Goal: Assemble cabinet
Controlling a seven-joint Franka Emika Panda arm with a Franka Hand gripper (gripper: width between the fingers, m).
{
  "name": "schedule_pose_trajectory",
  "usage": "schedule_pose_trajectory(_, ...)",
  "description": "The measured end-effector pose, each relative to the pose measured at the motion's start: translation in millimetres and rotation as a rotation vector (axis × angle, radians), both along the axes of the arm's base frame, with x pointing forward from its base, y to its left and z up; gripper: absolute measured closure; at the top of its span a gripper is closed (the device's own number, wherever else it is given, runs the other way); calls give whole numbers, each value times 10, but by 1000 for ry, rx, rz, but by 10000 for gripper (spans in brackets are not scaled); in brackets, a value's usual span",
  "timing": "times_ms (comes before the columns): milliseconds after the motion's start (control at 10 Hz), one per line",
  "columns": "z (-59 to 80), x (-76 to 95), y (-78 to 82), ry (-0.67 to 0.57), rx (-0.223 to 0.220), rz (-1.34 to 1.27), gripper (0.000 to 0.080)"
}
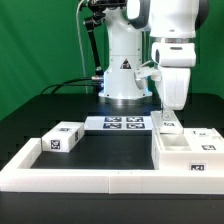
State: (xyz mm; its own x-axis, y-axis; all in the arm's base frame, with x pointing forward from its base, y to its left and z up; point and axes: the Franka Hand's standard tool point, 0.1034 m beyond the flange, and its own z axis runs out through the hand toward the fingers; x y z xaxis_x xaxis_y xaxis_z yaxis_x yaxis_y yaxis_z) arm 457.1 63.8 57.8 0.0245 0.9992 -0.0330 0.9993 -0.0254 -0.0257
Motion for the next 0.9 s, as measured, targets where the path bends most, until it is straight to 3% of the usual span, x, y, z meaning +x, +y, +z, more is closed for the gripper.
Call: schedule_pose_trajectory(900,-22,2,-114,-9,19,65,729)
